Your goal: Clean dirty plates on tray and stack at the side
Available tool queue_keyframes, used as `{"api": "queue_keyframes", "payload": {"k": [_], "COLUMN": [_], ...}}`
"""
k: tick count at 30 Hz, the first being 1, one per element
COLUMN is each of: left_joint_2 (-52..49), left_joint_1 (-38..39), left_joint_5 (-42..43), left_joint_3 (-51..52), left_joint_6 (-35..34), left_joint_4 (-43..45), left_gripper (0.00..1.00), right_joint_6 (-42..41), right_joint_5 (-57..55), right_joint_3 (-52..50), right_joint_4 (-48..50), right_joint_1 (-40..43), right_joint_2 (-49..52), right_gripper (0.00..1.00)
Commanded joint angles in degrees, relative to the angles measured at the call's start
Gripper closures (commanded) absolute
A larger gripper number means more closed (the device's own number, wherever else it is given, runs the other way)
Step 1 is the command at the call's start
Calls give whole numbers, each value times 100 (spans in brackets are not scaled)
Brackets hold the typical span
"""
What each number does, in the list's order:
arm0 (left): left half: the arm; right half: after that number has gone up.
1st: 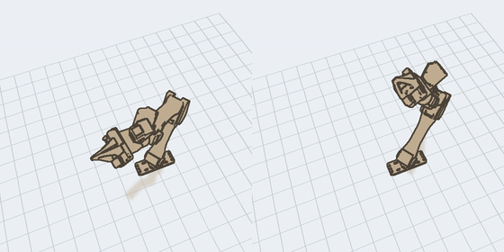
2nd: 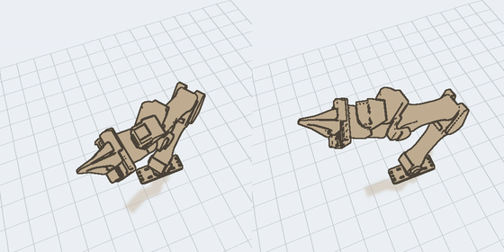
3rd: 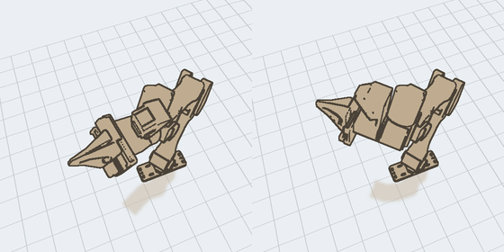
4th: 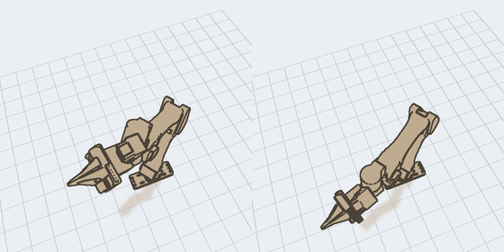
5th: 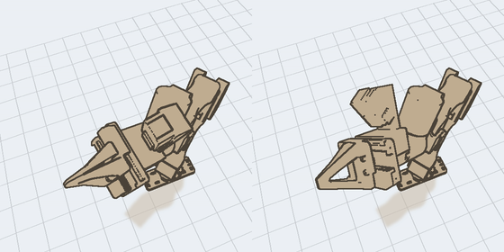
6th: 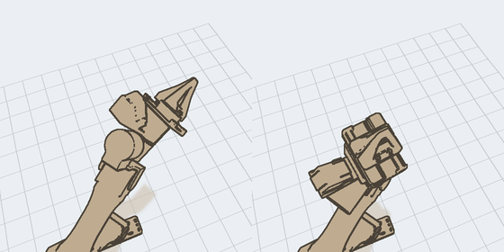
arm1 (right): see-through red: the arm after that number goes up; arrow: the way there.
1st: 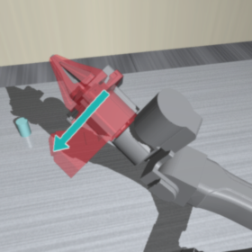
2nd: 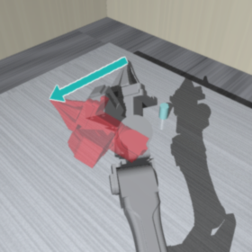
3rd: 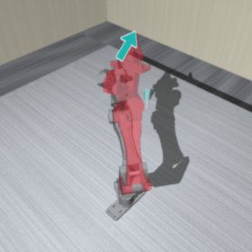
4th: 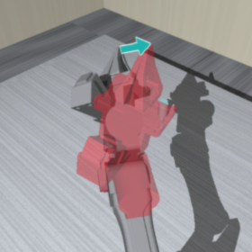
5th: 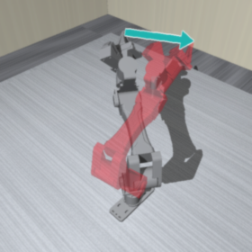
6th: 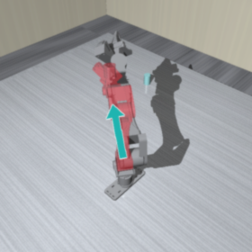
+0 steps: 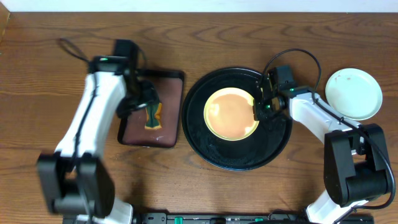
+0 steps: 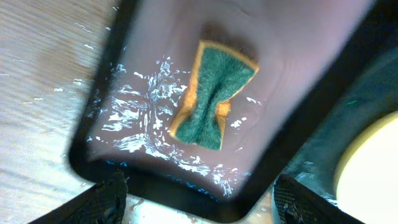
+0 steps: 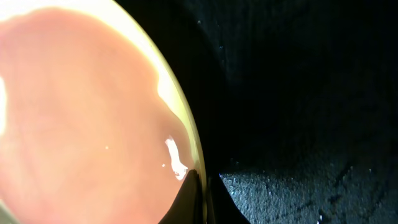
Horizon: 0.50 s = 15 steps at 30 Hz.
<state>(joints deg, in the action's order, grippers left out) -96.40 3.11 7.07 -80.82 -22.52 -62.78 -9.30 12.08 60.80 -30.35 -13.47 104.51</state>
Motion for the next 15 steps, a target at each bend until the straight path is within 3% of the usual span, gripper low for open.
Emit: {"api": "queue_keyframes", "payload": {"k": [1, 9, 15], "left_joint_2": [802, 1875, 2107], "left_joint_1": [-354, -1082, -1215], "left_joint_5": [140, 129, 129], "left_joint_3": [-203, -203, -203], "left_joint_6": [120, 216, 214], "left_joint_4": [-173, -459, -686], "left_gripper": [21, 18, 12], "right_joint_6": [195, 162, -120], "right_joint_5": [474, 446, -216], "right_joint_3": [592, 1989, 2212], "right_joint_4": [-199, -734, 52], "right_joint_1": [-92, -660, -1373], "right_joint_2": [-168, -302, -278], "right_gripper": [99, 99, 99]}}
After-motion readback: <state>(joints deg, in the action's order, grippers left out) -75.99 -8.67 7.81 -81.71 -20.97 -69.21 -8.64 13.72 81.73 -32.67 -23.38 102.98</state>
